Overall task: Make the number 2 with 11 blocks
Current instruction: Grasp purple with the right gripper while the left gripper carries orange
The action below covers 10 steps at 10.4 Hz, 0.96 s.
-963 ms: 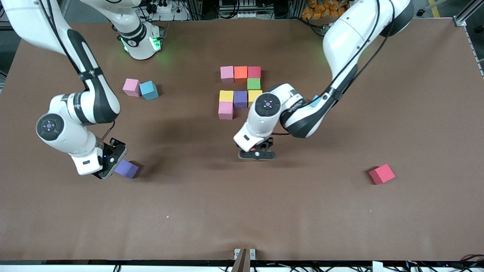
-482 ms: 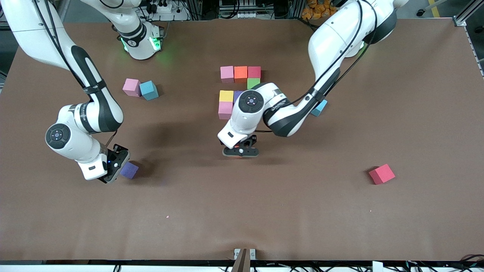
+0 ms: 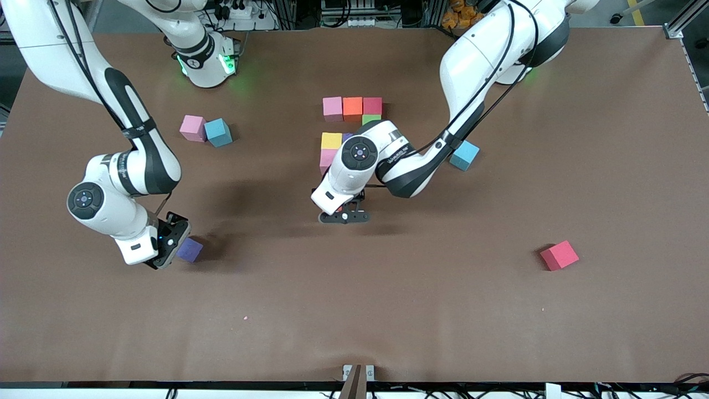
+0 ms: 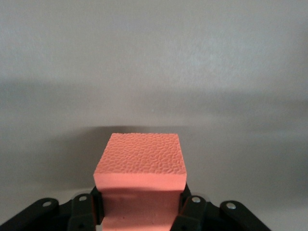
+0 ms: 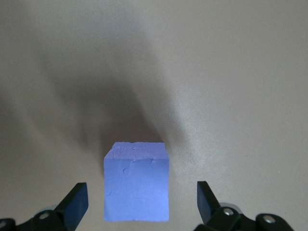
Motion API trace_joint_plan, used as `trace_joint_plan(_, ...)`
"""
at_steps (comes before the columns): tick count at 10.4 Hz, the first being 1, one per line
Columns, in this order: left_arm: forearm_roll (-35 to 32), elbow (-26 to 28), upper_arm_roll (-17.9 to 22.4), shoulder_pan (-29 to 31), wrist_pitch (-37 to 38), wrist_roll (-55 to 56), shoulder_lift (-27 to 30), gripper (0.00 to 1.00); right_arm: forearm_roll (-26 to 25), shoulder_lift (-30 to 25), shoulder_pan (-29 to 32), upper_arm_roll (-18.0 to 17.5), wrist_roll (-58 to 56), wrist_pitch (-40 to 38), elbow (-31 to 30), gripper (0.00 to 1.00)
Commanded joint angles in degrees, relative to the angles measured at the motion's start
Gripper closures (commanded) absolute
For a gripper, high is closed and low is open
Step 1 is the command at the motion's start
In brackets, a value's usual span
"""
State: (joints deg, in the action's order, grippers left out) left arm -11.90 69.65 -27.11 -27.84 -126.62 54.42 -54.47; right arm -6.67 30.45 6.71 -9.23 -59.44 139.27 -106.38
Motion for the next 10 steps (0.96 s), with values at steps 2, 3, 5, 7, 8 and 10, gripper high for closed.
trace_joint_plan(2,1.9,-1.8,0.9,-1.3,5.1,0.3,-0.3,0.53,0.5,2.2,1.1,-1.0,-1.3,0.2,0.6,0.00)
trace_joint_plan(3,2.0,-1.8,0.9,-1.4,6.1,0.1,-0.3,0.53,0.5,2.8,1.2,-1.0,-1.3,0.3,0.6,0.00)
trace_joint_plan(5,2.1,-1.9,0.7,-1.4,6.6,-0.8,-0.3,0.53,0.5,3.8,1.6,-0.9,-1.4,2.4,0.4,0.00)
trace_joint_plan(7,2.1,-1.9,0.7,-1.5,6.6,-1.6,-0.6,0.53,0.5,5.4,1.6,-1.0,-1.4,4.4,0.4,0.00)
trace_joint_plan(8,2.8,-1.9,0.7,-1.5,6.6,-1.8,-0.6,0.52,0.5,6.5,1.9,-1.0,-1.4,6.4,0.4,0.00)
trace_joint_plan(10,3.5,-1.9,0.7,-1.9,6.6,-3.2,-1.1,0.52,0.5,6.4,2.0,-0.9,-1.6,6.8,-0.1,0.01)
